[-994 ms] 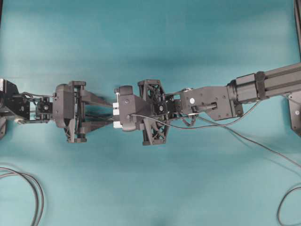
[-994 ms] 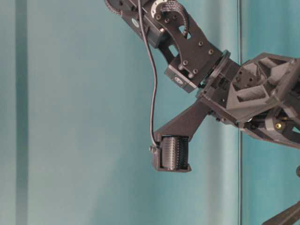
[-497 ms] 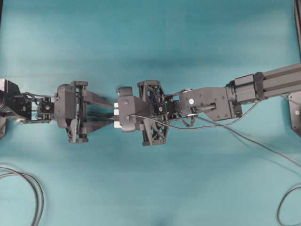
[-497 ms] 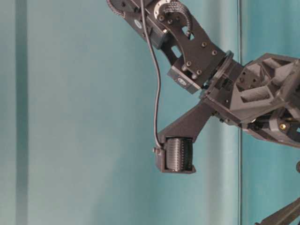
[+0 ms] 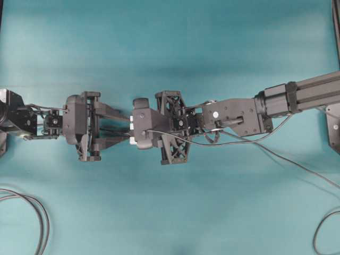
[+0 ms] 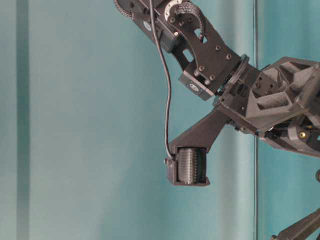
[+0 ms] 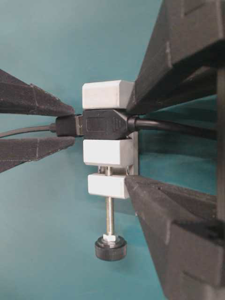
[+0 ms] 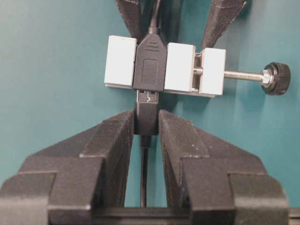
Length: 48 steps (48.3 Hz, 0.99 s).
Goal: Insert the USB cable into the female connector supported by the left arm.
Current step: 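Push the USB plug leftward into the female connector with the right gripper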
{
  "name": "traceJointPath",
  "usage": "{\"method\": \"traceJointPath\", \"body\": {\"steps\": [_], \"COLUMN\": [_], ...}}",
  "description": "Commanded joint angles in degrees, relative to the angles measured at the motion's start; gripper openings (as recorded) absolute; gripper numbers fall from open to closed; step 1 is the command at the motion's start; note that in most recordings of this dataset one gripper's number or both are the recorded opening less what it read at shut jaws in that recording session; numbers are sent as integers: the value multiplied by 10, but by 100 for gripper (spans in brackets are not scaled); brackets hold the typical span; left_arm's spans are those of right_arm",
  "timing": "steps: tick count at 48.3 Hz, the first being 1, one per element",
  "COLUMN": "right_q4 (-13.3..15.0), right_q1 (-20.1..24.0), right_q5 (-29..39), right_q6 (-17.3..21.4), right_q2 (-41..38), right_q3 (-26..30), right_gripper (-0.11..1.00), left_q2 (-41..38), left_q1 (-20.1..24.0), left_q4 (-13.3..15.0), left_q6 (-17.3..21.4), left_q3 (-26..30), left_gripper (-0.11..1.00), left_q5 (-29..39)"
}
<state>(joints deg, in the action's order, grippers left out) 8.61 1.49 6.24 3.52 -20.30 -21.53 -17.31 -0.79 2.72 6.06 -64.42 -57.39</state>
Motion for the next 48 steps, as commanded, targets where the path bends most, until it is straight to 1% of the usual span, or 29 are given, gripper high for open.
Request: {"method": "traceJointPath", "body": {"steps": [1,32,42,48], "right_q4": [1,1,1,1], "right_q1": [3,0,0,-1], "right_q5": [-7,-12,-11,-10], "right_q6": [-1,-2,-2,-2], "right_q2": [10,10,10,10], "right_q3": [25,34,41,44], "right_gripper": [22,22,22,22], "left_q2": [8,8,4,-4], "left_q1": [1,1,1,0], "left_q4": [1,1,1,1], "left_q6": [7,8,8,8], "left_q3": [17,41,55,58], "left_gripper": [68,68,68,68], "left_q5": [-4,-4,23,26]}}
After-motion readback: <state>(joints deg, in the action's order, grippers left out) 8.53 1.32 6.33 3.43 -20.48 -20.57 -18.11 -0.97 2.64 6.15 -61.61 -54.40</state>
